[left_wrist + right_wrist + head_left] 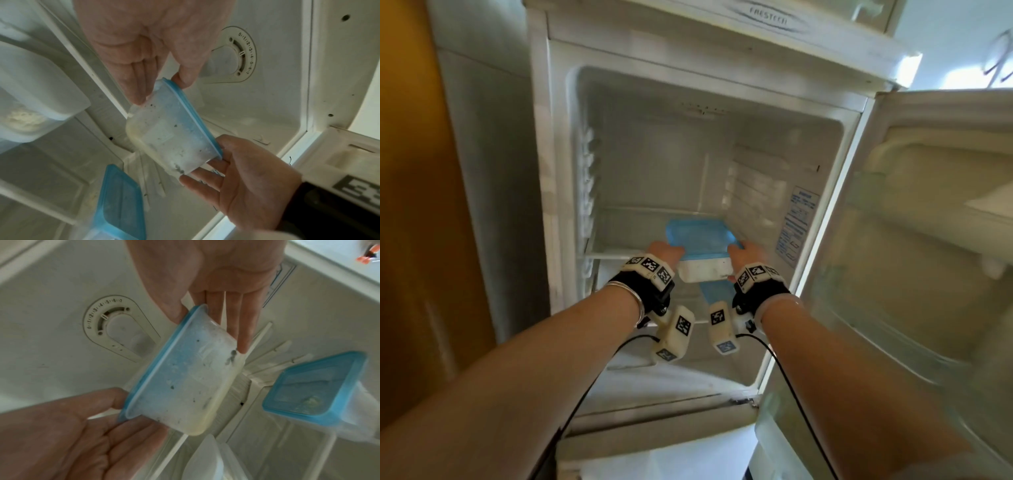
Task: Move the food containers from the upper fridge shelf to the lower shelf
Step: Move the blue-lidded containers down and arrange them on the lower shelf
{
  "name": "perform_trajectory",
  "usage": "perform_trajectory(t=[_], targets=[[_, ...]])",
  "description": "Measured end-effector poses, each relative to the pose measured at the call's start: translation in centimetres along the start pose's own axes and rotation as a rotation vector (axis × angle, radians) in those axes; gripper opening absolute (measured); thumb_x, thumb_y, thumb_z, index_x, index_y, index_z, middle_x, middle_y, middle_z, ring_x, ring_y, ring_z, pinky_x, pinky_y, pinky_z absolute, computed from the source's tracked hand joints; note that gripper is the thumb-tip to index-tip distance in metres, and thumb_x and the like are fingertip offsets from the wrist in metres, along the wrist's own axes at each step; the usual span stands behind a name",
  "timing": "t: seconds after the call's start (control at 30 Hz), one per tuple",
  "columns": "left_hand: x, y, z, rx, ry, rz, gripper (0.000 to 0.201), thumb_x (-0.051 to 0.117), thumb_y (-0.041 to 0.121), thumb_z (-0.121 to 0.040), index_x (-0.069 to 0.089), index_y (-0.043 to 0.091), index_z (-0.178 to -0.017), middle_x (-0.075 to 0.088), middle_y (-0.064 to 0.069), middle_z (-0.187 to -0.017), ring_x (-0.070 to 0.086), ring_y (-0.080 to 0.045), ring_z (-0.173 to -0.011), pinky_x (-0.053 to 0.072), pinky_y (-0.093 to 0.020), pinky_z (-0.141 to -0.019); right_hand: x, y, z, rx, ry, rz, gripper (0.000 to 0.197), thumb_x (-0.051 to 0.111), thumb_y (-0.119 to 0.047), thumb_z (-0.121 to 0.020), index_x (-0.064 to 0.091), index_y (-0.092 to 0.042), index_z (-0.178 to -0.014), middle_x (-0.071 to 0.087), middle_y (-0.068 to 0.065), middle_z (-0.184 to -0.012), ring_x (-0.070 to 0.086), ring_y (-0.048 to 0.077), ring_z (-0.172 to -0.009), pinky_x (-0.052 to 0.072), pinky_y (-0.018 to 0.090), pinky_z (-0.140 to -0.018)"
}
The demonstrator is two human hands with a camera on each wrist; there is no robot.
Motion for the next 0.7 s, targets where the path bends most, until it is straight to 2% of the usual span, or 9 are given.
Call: perform_trajectory(t=[0.1, 0.2, 0.27, 0.33, 0.37, 0.43, 0.5, 0.6, 0.7], targets=[[-0.3, -0.6, 1.5, 0.007, -0.011, -0.026, 0.032, 0.049, 0.022, -0.089, 0.064, -0.001, -0.106, 0.06, -0.016, -0.091, 0.059, -0.028, -0.084, 0.048, -0.035, -0.077, 0.3, 0.6, 1.4, 0.013, -0.001, -0.009, 0.039, 0.046, -0.025, -0.087, 0.058, -0.007, -0.119, 0.062, 0.019, -0.104, 0.062, 0.04, -0.101, 0.053, 0.053, -0.089], [-0.6, -1.6, 2.4, 0.008, 0.011, 0.023, 0.036, 0.053, 0.021, -0.087, 0.061, -0.003, -0.114, 0.06, -0.014, -0.092, 0.057, -0.025, -0.085, 0.052, -0.037, -0.089, 0.8, 1.6, 2.3, 0.024, -0.013, -0.017, 0.043, 0.046, -0.03, -0.083, 0.06, -0.008, -0.118, 0.064, 0.019, -0.107, 0.062, 0.04, -0.102, 0.052, 0.052, -0.09], [-0.7, -2.2, 3.1, 0.004, 0.014, 0.027, 0.038, 0.054, 0.02, -0.088, 0.061, -0.004, -0.116, 0.062, -0.02, -0.097, 0.059, -0.026, -0.087, 0.051, -0.034, -0.084, 1.5, 3.3, 1.4, 0.03, -0.011, -0.046, 0.047, 0.045, -0.034, -0.076, 0.062, -0.01, -0.113, 0.066, 0.021, -0.11, 0.064, 0.04, -0.1, 0.053, 0.052, -0.089], [-0.6, -2.9, 3.7, -0.012, 0.008, 0.018, 0.037, 0.053, 0.021, -0.087, 0.061, -0.003, -0.115, 0.065, -0.023, -0.105, 0.064, -0.031, -0.095, 0.049, -0.031, -0.081, 2.1, 4.2, 1.9, 0.043, -0.018, -0.059, 0.04, 0.044, -0.033, -0.074, 0.063, -0.013, -0.104, 0.067, 0.019, -0.104, 0.065, 0.04, -0.096, 0.054, 0.053, -0.087], [-0.5, -3.4, 3.9, -0.021, 0.002, 0.006, 0.038, 0.053, 0.021, -0.086, 0.061, -0.003, -0.115, 0.065, -0.023, -0.102, 0.064, -0.032, -0.094, 0.049, -0.031, -0.081, 2.3, 4.4, 2.5, 0.055, -0.027, -0.055, 0.034, 0.045, -0.031, -0.076, 0.062, -0.014, -0.1, 0.066, 0.018, -0.1, 0.065, 0.039, -0.094, 0.054, 0.054, -0.087], [-0.2, -4.5, 4.2, -0.048, -0.007, 0.01, 0.04, 0.053, 0.021, -0.085, 0.061, -0.005, -0.115, 0.06, -0.018, -0.09, 0.06, -0.028, -0.086, 0.053, -0.034, -0.09, 2.7, 5.0, 3.3, 0.071, -0.036, -0.028, 0.035, 0.045, -0.029, -0.08, 0.061, -0.012, -0.106, 0.064, 0.016, -0.099, 0.065, 0.038, -0.095, 0.054, 0.053, -0.087], [0.2, -5.7, 4.1, -0.07, -0.01, 0.012, 0.04, 0.053, 0.021, -0.085, 0.061, -0.006, -0.114, 0.058, -0.017, -0.089, 0.057, -0.026, -0.083, 0.053, -0.036, -0.092, 3.6, 6.5, 2.7, 0.099, -0.046, -0.034, 0.049, 0.044, -0.031, -0.076, 0.057, -0.009, -0.118, 0.064, 0.018, -0.109, 0.063, 0.039, -0.1, 0.053, 0.052, -0.089], [0.8, -7.2, 3.7, -0.086, -0.024, -0.052, 0.036, 0.05, 0.02, -0.088, 0.061, -0.005, -0.112, 0.061, -0.018, -0.093, 0.057, -0.026, -0.084, 0.051, -0.038, -0.093, 5.1, 8.5, 1.6, 0.137, -0.056, -0.013, 0.054, 0.045, -0.03, -0.081, 0.051, -0.007, -0.13, 0.059, 0.021, -0.123, 0.059, 0.039, -0.11, 0.051, 0.052, -0.093], [1.3, -8.7, 2.8, -0.112, -0.044, -0.038, 0.037, 0.048, 0.017, -0.089, 0.059, -0.007, -0.116, 0.064, -0.024, -0.107, 0.063, -0.031, -0.095, 0.052, -0.042, -0.098, 5.4, 7.9, 3.2, 0.145, -0.053, 0.043, 0.048, 0.046, -0.027, -0.088, 0.05, -0.006, -0.131, 0.058, 0.02, -0.125, 0.058, 0.038, -0.111, 0.051, 0.05, -0.093]])
Point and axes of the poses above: each hand's wrist, its own z-axis away from the middle knuckle, its own x-axis out of the palm, y = z × x, the point moved 5 cm from there along -z, towards the middle knuckle
